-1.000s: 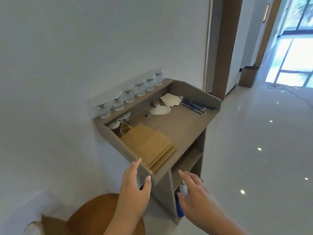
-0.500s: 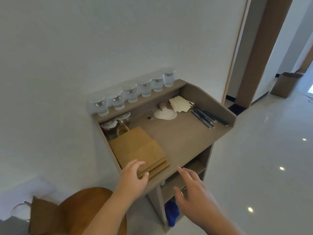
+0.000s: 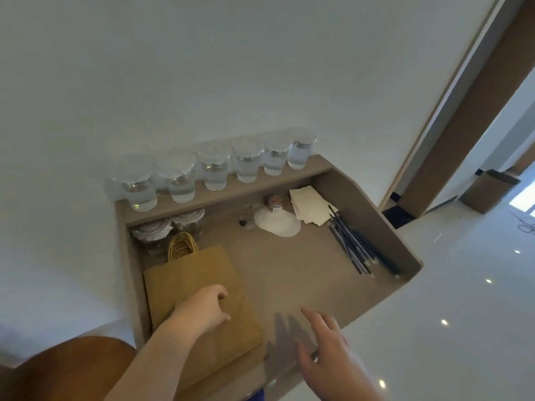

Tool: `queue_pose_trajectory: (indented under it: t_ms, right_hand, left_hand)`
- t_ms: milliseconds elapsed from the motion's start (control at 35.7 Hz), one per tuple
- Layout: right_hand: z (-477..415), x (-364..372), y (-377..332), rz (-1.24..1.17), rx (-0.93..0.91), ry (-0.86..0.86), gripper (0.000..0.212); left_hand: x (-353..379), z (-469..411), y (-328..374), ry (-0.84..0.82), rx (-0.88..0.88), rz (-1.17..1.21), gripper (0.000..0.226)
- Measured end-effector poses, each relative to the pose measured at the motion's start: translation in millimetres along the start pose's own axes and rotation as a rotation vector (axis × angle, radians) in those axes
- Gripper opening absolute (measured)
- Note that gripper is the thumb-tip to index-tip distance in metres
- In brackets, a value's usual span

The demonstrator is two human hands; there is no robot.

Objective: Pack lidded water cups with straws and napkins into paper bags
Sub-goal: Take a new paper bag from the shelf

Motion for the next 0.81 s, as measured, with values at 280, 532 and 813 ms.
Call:
queue_pose_trajectory:
  t_ms: [280, 532, 813]
  right_hand:
    - [-121.5, 7.1, -3.7, -0.344, 0.154, -0.145, 0.021]
    - [-199.3, -8.2, -37.7, -0.986, 0.264, -0.763, 0.071]
    - [-271.0, -89.3, -40.2, -0.759, 0.066, -0.853, 0.054]
  left_hand:
    - [-67.8, 43.5, 62.8, 0.162, 0.206, -0.034, 0.010]
    - [-86.3, 79.5, 170.3, 0.271, 0.295, -0.059, 0.017]
    - [-32.5, 38.1, 259.3, 0.250, 0.241, -0.101, 0.021]
Point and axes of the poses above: each hand's wrist, its own z-axis away from the middle knuckle, its own x-axis out of the palm, y = z × x, the point moved 7 cm from there along -z, towards the middle knuckle, and after that the axes turned 3 degrees about x, right-handed, at the moved point
